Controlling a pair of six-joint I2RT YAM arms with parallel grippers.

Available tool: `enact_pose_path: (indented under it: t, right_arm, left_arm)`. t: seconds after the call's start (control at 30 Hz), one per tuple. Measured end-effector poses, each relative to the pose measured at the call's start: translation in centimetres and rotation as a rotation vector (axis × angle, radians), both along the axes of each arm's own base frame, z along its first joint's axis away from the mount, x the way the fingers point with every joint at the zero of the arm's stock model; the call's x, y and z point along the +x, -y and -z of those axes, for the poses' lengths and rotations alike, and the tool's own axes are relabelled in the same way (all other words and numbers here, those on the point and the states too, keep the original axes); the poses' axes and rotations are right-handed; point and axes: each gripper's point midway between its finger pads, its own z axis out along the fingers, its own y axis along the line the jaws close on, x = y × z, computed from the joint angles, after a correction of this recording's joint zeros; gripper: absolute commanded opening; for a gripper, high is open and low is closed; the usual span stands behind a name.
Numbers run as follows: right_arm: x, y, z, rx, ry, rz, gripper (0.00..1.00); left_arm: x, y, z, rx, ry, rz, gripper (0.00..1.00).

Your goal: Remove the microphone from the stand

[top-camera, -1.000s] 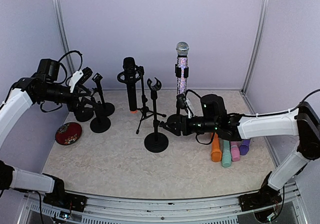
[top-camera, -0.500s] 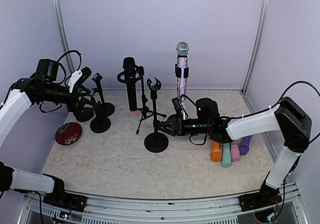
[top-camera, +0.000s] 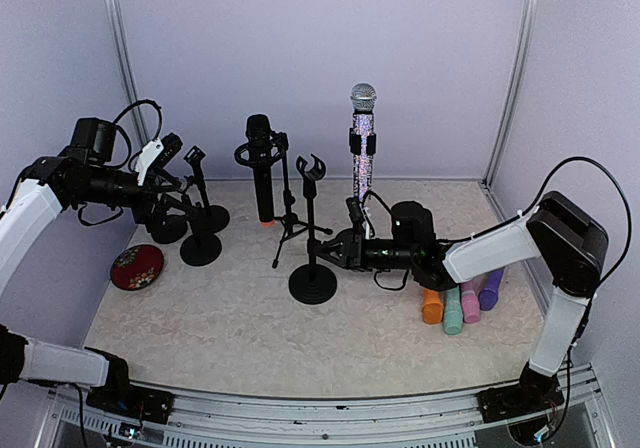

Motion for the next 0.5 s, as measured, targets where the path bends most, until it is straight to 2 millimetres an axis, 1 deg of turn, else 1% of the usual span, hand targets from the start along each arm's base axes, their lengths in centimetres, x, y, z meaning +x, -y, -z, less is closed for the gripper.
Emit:
enact_pose_path:
  t: [0.3,0.43,0.5]
  right_arm:
    - [0.19,0.59,1.18,0.022,-0.055,0.049,0.32]
    - [0.60,0.77,0.90,0.053,-0.065,0.080,0.25]
    - [0.86,0.91,0.67,0.071,-0.067,0.101,0.25]
  left_arm:
    - [-0.17,0.21,-0.13,-0.015,-0.006,0.009,0.99]
    - [-0.19,0.24,-0.14,-0.017,-0.008,0.010,0.99]
    - [-0.21,0.27,-0.16,-0.020,-0.009,0.010,0.99]
